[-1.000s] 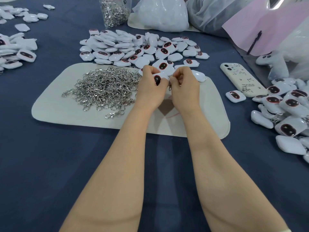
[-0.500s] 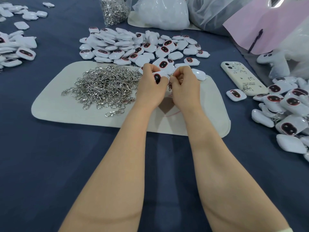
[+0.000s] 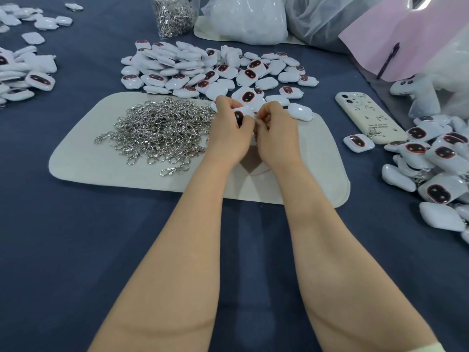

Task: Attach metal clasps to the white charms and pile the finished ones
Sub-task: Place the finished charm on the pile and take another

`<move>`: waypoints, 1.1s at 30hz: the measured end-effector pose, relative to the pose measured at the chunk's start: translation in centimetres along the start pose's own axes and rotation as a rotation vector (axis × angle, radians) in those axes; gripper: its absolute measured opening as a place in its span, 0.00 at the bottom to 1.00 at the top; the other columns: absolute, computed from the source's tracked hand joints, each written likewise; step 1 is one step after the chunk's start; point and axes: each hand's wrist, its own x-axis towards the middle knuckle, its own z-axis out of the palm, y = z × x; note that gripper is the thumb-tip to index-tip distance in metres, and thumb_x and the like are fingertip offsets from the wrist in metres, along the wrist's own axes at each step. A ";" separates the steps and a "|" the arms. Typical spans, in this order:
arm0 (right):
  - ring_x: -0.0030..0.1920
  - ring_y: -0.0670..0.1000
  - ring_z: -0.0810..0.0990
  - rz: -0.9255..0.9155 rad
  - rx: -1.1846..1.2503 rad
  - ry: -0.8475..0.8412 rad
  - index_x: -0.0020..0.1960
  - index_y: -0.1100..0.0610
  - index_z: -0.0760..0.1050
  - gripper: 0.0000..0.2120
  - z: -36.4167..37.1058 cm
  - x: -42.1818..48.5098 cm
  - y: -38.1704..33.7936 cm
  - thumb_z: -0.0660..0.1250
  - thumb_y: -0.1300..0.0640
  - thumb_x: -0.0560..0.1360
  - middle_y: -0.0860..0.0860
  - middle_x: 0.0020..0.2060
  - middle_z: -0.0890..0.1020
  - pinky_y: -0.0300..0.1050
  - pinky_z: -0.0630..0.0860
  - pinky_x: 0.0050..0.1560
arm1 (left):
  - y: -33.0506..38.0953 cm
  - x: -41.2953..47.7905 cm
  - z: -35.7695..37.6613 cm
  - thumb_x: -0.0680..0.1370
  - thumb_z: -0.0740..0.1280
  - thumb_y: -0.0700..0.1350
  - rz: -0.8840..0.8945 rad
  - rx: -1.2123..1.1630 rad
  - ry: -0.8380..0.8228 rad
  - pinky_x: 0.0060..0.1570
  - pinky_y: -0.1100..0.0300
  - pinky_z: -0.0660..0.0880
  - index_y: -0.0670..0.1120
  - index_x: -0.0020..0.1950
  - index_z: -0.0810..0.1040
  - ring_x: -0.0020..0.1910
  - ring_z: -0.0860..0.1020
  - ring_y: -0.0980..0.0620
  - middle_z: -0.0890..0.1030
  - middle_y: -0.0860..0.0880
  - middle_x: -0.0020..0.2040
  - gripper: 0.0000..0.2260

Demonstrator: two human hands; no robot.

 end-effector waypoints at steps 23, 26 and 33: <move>0.36 0.47 0.76 0.168 0.351 0.126 0.47 0.52 0.70 0.08 -0.2 0.4 -0.4 0.59 0.64 0.76 0.45 0.34 0.79 0.42 0.73 0.43 | 1.2 0.2 -0.1 0.81 0.59 0.41 -0.304 -0.589 -0.026 0.45 0.60 0.77 0.47 0.65 0.71 0.38 0.82 0.58 0.78 0.50 0.50 0.12; 0.36 0.48 0.76 0.188 0.342 0.122 0.46 0.51 0.69 0.09 -0.3 0.3 -0.5 0.58 0.64 0.76 0.46 0.34 0.79 0.43 0.72 0.42 | 1.3 -0.1 -0.3 0.81 0.59 0.40 -0.234 -0.546 -0.042 0.35 0.67 0.78 0.46 0.51 0.75 0.36 0.82 0.61 0.82 0.52 0.43 0.05; 0.36 0.47 0.76 0.185 0.377 0.118 0.48 0.52 0.71 0.09 -0.5 0.3 -0.6 0.58 0.64 0.77 0.46 0.33 0.80 0.47 0.75 0.48 | 1.2 -0.1 -0.3 0.80 0.61 0.40 -0.224 -0.598 -0.018 0.37 0.65 0.78 0.46 0.49 0.75 0.37 0.83 0.58 0.82 0.52 0.39 0.04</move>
